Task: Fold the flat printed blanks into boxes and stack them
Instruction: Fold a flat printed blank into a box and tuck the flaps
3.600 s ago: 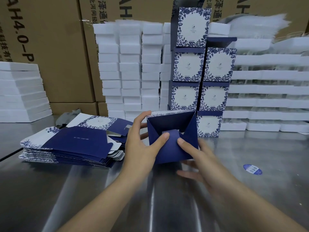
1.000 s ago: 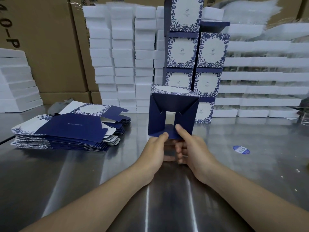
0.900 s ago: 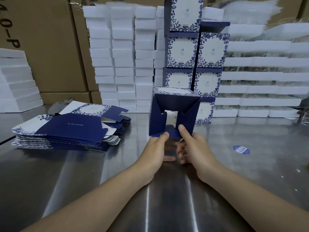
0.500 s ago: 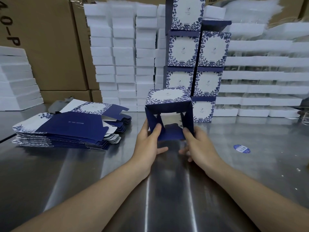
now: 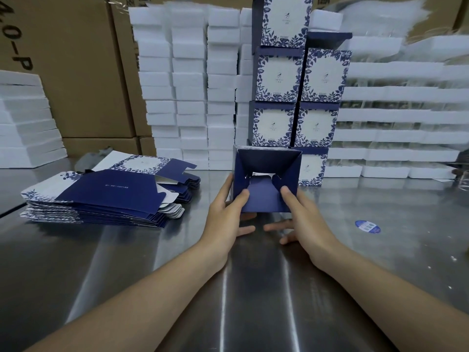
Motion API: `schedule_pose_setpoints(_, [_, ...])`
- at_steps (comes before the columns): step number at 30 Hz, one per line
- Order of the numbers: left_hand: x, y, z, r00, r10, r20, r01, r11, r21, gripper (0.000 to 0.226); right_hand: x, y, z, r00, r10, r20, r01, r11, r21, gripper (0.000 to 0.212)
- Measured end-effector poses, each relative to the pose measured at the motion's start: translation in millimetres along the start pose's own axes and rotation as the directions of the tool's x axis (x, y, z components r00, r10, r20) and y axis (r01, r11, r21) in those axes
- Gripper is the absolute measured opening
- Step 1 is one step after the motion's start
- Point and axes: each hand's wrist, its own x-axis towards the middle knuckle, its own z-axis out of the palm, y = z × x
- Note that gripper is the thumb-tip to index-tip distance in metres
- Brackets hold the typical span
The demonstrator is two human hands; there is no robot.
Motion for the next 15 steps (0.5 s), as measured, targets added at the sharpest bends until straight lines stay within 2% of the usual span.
schedule_pose_setpoints(6, [-0.5,0.4,1.1,1.0,-0.006,-0.001,0.006,1.0,-0.013,0.047,-1.7,-0.6,1.4,1.0,-0.001,-0.011,0.001,1.0,-0.015,0.036])
schedule_pose_setpoints(11, [2.3,1.8,-2.8,0.997,-0.071,-0.011,0.07,0.995,-0.071,0.038,-2.9,-0.7,0.9,0.999,-0.038,0.028,0.038,0.999,-0.013,0.032])
schedule_pose_setpoints(15, [1.5,0.2,-4.5,0.999,-0.042,0.023,0.042,0.999,-0.029,0.052,-3.7,0.6,1.3,0.995,-0.077,0.061,0.079,0.996,-0.047,0.035])
